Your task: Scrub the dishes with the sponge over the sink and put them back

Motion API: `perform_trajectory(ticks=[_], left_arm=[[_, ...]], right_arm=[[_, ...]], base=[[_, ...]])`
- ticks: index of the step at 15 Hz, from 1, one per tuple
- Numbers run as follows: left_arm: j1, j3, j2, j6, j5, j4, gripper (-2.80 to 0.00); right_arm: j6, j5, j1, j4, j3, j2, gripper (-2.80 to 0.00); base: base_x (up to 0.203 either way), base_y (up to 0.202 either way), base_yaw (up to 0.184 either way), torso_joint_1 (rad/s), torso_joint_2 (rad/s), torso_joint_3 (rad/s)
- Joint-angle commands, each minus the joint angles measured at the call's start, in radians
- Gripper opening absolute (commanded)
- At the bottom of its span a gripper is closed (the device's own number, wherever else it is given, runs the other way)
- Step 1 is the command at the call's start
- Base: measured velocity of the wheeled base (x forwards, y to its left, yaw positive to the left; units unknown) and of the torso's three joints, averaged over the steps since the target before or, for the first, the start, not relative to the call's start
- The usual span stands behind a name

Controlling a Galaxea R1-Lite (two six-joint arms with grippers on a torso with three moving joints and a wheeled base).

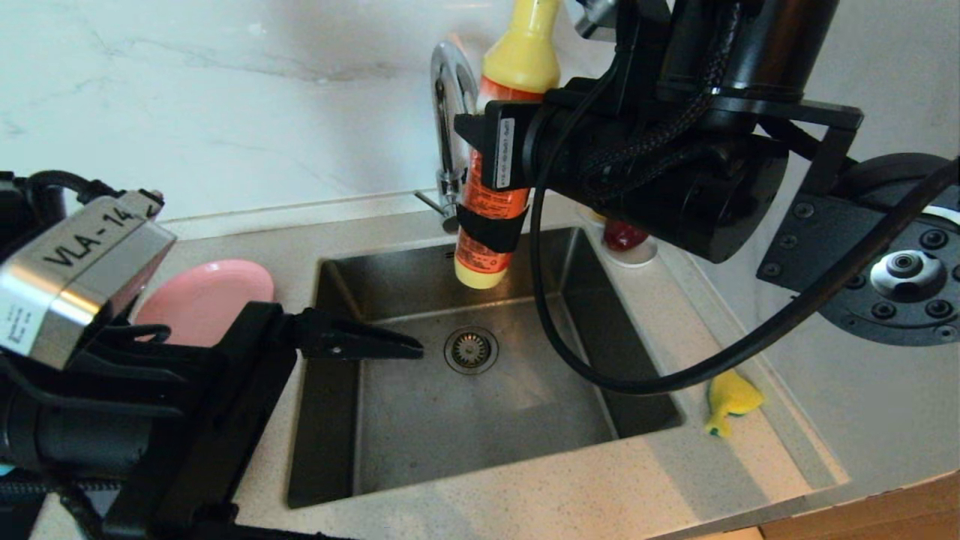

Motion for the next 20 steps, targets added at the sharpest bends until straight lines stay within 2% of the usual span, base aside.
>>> perform_trajectory(ticks=[1,3,7,12,13,20], left_arm=[[-0.029,0.017,0.021,0.005,0.019,-0.002,0.0],[-0.039,0.019,0.067,0.029,0.069,-0.008,0.0],[-0.024,0.003,0.072,0.037,0.087,-0.011,0.0],[0.143,-0.048,0.026,0.035,0.092,-0.01,0.0],[0.156,-0.077,0.033,0.033,0.092,-0.007,0.0],[0.152,-0.18,0.145,0.037,0.097,-0.012,0.0]], right_arm=[[0.001,-0.001,0.005,-0.003,0.0,-0.004,-2.8],[0.006,-0.001,0.009,-0.003,0.0,-0.006,-2.8],[0.013,0.004,0.011,0.025,0.002,-0.021,-2.8],[0.015,0.005,0.013,0.038,0.003,-0.038,-2.8],[0.016,0.01,0.021,0.05,0.002,-0.041,-2.8],[0.03,0.016,0.038,0.055,-0.003,-0.03,-2.8]], base=[[0.0,0.0,0.0,0.0,0.0,0.0],[0.0,0.0,0.0,0.0,0.0,0.0],[0.0,0.0,0.0,0.0,0.0,0.0],[0.0,0.0,0.0,0.0,0.0,0.0],[0.0,0.0,0.0,0.0,0.0,0.0],[0.0,0.0,0.0,0.0,0.0,0.0]])
